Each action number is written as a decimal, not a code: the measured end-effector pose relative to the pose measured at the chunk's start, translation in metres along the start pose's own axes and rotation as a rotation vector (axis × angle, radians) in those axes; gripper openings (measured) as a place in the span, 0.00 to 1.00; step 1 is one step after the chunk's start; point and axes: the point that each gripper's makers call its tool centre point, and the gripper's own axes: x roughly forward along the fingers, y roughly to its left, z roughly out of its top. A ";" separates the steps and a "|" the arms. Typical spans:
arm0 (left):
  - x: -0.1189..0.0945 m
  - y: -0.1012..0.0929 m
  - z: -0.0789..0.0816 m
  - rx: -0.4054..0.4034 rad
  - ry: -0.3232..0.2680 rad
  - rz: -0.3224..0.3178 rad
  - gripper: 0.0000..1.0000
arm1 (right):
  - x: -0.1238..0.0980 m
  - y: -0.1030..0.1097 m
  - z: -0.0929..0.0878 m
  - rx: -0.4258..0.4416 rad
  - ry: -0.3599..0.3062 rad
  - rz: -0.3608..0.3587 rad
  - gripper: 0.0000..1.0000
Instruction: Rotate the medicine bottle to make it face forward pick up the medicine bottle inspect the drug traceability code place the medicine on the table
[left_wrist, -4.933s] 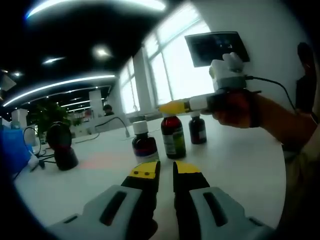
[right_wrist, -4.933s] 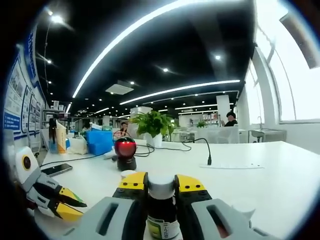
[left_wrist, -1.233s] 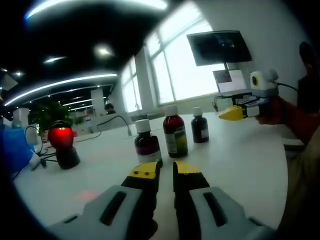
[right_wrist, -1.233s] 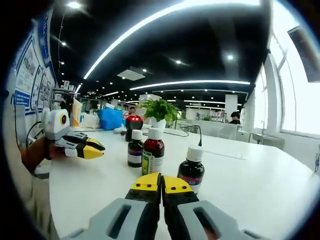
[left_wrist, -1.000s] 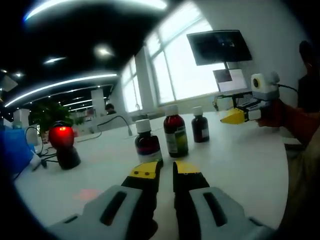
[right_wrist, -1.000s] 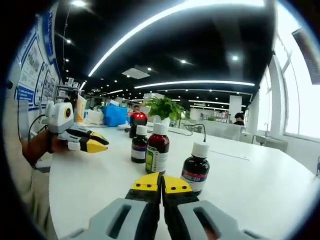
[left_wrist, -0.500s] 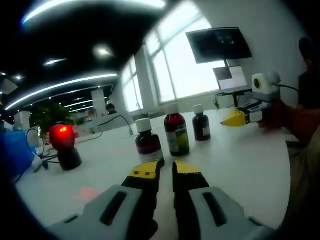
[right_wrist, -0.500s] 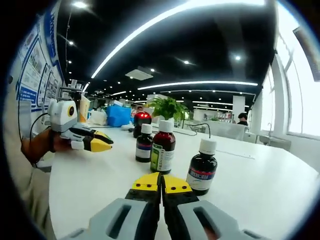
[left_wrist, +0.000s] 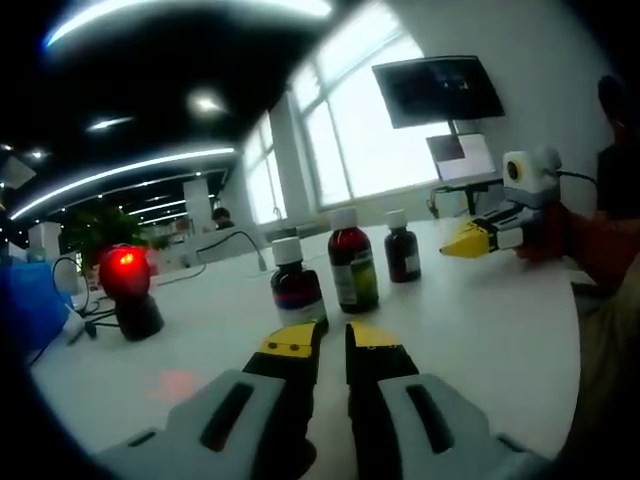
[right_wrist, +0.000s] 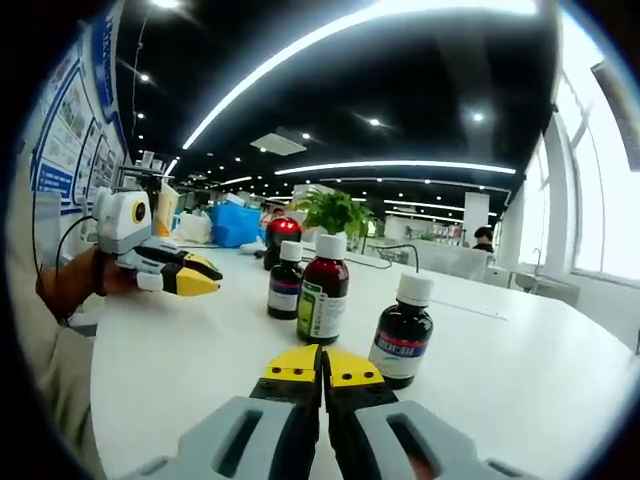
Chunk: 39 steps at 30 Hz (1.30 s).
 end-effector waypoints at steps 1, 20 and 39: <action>0.000 0.000 0.000 -0.001 0.000 0.001 0.03 | 0.000 0.001 0.001 0.003 -0.003 0.004 0.00; 0.001 0.003 -0.002 -0.015 0.001 -0.001 0.03 | 0.000 0.005 0.001 0.005 -0.008 0.032 0.00; 0.002 0.004 -0.003 -0.013 0.002 -0.001 0.03 | 0.001 0.008 0.000 0.003 -0.008 0.039 0.00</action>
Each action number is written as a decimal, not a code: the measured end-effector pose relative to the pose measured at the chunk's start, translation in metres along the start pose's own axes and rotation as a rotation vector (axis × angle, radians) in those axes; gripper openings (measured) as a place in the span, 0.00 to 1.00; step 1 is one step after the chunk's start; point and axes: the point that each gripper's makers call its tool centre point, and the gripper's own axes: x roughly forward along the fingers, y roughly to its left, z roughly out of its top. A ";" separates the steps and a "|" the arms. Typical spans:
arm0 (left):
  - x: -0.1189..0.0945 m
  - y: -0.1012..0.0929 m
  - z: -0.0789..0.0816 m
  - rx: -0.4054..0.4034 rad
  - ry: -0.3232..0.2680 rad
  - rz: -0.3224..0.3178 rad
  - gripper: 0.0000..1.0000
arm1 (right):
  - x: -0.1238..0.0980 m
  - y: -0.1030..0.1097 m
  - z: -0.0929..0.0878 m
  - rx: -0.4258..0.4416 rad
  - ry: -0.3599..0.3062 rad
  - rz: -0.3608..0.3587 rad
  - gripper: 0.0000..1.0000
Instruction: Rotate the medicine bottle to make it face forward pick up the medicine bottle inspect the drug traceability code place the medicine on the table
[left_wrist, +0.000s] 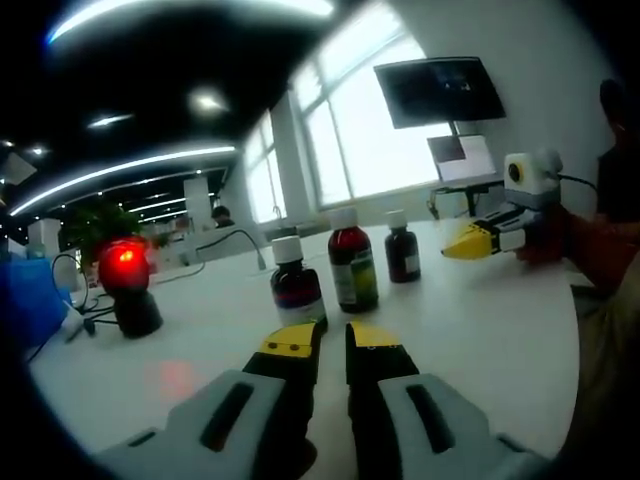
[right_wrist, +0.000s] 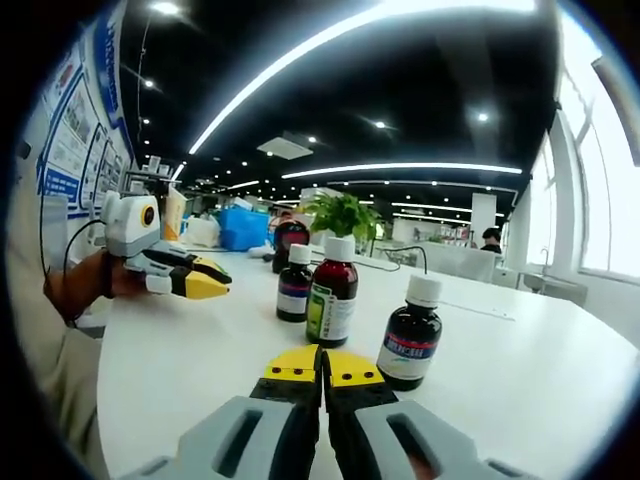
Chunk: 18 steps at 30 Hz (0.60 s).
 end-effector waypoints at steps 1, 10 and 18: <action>0.000 0.000 0.000 0.000 0.000 0.000 0.03 | 0.000 0.000 0.000 0.000 0.001 0.001 0.00; 0.000 0.000 0.000 0.003 0.000 0.000 0.03 | 0.000 0.001 0.001 -0.004 -0.003 0.001 0.00; 0.000 0.000 0.001 0.004 -0.002 -0.001 0.03 | 0.000 0.002 0.001 -0.006 -0.005 0.003 0.00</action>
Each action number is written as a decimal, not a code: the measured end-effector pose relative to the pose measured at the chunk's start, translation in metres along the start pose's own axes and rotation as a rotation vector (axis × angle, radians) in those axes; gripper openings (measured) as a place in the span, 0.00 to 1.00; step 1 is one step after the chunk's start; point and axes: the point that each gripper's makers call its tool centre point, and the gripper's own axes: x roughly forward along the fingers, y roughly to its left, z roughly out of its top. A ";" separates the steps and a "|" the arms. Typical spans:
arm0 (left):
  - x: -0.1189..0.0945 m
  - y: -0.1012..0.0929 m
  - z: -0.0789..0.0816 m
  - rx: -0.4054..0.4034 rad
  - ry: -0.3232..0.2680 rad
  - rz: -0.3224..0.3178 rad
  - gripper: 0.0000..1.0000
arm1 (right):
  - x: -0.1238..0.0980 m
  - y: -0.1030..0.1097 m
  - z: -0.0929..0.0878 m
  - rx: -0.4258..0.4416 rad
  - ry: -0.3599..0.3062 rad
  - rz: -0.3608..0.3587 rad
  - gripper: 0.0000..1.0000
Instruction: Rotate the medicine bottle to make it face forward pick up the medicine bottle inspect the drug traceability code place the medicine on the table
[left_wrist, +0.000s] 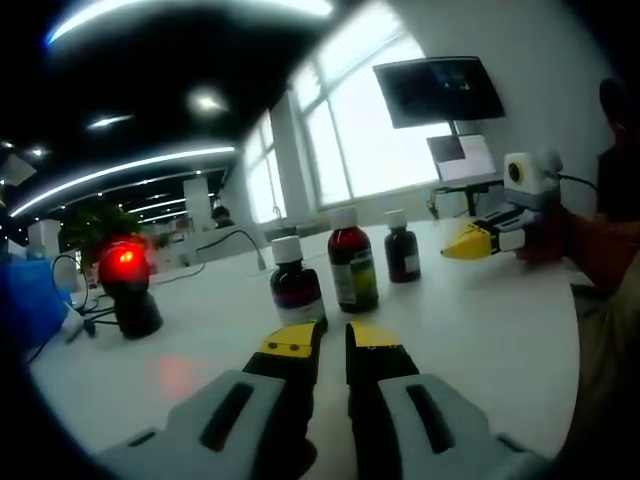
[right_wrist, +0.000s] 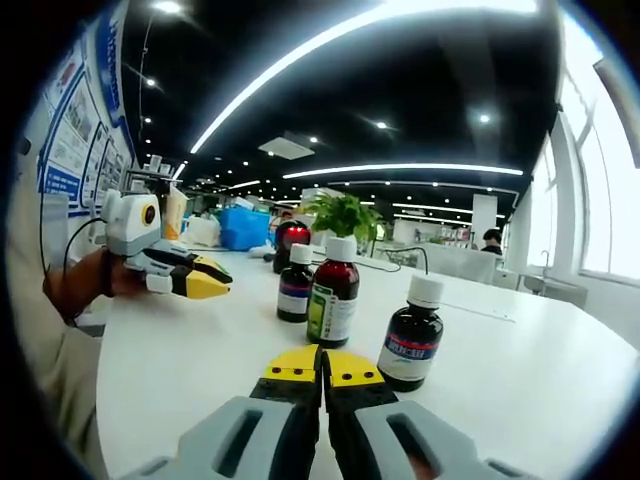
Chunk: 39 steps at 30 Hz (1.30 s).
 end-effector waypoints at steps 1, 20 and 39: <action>0.000 0.000 0.000 0.000 -0.001 0.000 0.03 | 0.000 0.000 0.000 0.000 0.000 0.000 0.00; -0.004 0.011 0.013 -0.048 -0.038 0.050 0.03 | 0.001 0.000 -0.001 0.010 -0.002 0.008 0.00; 0.016 0.039 0.022 -0.081 -0.031 0.070 0.04 | 0.001 -0.003 -0.003 0.007 0.006 0.006 0.00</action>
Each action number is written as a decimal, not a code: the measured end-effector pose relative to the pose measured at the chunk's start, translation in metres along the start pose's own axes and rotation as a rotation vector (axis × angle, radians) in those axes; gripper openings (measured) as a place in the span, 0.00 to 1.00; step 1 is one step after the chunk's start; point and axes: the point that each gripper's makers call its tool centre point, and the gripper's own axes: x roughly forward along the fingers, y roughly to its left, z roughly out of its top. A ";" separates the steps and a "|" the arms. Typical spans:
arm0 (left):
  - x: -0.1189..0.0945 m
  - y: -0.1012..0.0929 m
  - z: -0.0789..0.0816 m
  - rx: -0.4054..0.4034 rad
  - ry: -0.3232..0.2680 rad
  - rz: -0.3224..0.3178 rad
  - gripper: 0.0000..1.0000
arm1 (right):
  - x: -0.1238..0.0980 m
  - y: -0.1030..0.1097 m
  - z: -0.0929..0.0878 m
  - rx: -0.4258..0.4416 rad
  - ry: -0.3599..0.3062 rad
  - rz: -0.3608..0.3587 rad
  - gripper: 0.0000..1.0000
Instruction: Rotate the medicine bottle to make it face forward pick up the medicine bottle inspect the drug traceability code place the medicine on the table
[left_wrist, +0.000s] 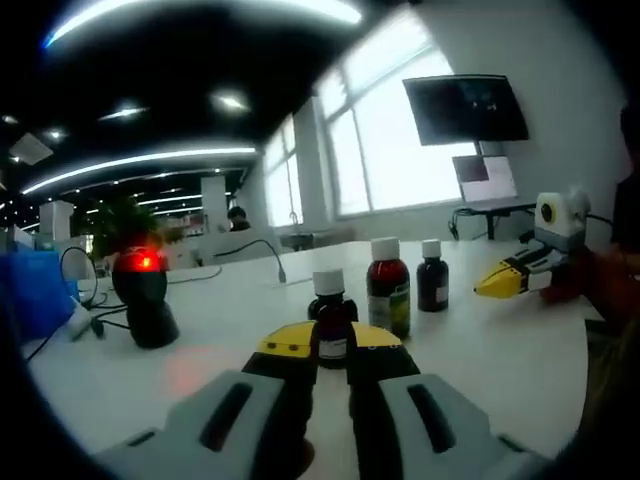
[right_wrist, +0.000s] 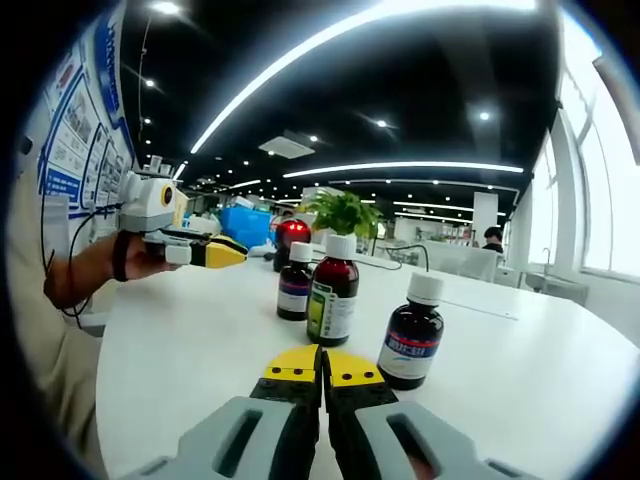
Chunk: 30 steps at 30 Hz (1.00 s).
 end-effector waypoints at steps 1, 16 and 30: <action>0.002 0.002 0.000 -0.001 0.000 0.004 0.04 | 0.000 0.000 0.000 -0.001 0.000 0.000 0.00; 0.032 0.008 0.021 -0.021 -0.036 0.019 0.11 | 0.000 0.003 0.001 -0.013 0.001 0.004 0.00; 0.061 0.004 0.015 -0.022 -0.001 0.042 0.15 | 0.000 0.006 0.002 -0.025 -0.001 0.007 0.00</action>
